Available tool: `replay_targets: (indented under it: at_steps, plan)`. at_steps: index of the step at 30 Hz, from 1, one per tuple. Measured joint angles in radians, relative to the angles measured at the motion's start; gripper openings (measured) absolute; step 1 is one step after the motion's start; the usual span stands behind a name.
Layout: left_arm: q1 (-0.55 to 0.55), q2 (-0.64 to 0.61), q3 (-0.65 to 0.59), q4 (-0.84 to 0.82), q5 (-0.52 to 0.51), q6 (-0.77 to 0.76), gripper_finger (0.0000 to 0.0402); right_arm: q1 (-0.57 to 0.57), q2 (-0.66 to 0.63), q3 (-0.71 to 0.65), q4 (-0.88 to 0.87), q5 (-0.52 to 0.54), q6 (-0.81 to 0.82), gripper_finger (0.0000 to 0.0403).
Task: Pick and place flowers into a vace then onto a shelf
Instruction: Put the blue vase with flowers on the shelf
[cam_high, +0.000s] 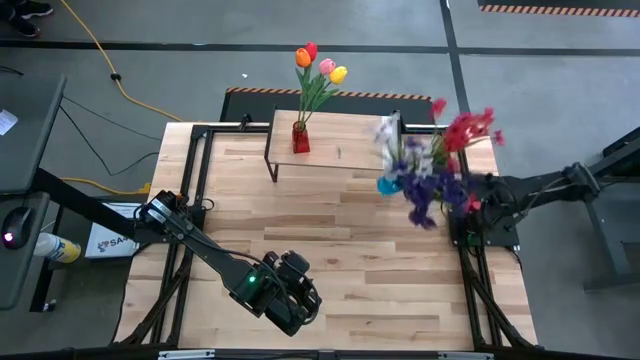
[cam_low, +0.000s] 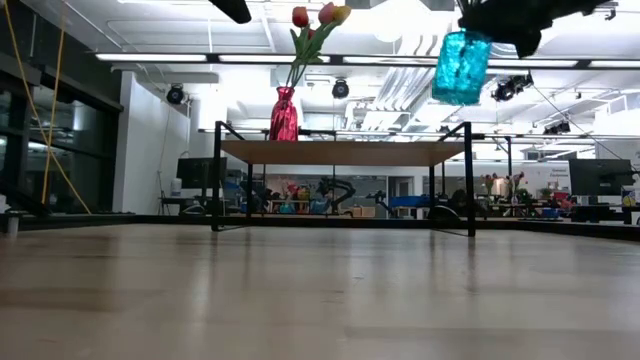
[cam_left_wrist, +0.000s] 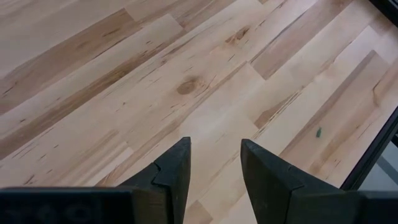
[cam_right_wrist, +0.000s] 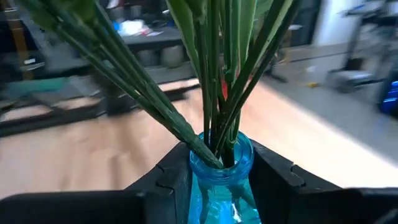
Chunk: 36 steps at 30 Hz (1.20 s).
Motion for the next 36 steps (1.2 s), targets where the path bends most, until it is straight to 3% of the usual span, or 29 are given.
replay_targets:
  at_steps: [7, 19, 27, 36]
  plan:
    - [0.0, 0.0, 0.0, 0.0, 0.0, 0.0, 0.0172, -0.267, 0.029, 0.07, 0.018, -0.137, -0.086, 0.012]
    - [0.0, 0.0, 0.0, 0.004, 0.0, 0.0, 0.0172, -0.653, 0.254, 0.083, 0.216, -0.449, -0.081, 0.0121]
    - [0.0, 0.0, 0.0, 0.0, 0.0, 0.0, 0.0172, -0.767, 0.354, 0.083, 0.283, -0.566, -0.059, 0.0121]
    - [0.0, 0.0, 0.0, 0.005, -0.011, -0.002, 0.0172, -0.78, 0.435, 0.084, 0.323, -0.605, -0.051, 0.0121]
